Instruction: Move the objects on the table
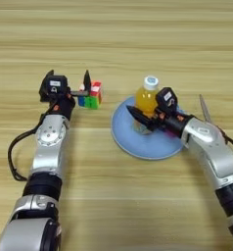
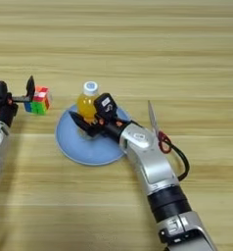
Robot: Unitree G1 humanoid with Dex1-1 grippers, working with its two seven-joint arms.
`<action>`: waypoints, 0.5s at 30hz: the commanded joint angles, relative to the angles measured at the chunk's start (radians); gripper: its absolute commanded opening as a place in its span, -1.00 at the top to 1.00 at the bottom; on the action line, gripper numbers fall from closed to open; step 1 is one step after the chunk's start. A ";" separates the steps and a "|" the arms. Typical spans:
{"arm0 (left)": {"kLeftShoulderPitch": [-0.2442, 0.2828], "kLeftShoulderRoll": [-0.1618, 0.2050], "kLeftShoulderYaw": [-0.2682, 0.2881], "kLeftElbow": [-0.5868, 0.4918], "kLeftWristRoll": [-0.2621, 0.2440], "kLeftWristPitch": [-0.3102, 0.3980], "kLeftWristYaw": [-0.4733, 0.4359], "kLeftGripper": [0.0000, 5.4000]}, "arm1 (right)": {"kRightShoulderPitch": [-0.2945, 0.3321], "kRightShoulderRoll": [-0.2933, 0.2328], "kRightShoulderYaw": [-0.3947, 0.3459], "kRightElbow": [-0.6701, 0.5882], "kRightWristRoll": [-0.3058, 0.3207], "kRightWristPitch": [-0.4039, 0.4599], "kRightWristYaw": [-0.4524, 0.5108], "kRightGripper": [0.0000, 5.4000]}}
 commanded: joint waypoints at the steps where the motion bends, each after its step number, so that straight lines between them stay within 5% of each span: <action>1: -0.006 0.009 -0.002 -0.002 0.008 0.009 0.003 -1.00 | -0.057 -0.013 -0.073 -0.075 0.038 0.013 -0.030 -0.26; 7: -0.005 0.005 -0.005 -0.005 0.011 0.009 0.007 -1.00 | -0.116 -0.119 -0.238 -0.016 0.012 -0.048 -0.126 -0.26; 15: -0.008 0.006 -0.005 -0.001 0.009 0.008 0.006 -1.00 | -0.085 -0.194 -0.380 0.136 0.015 -0.091 -0.221 -0.26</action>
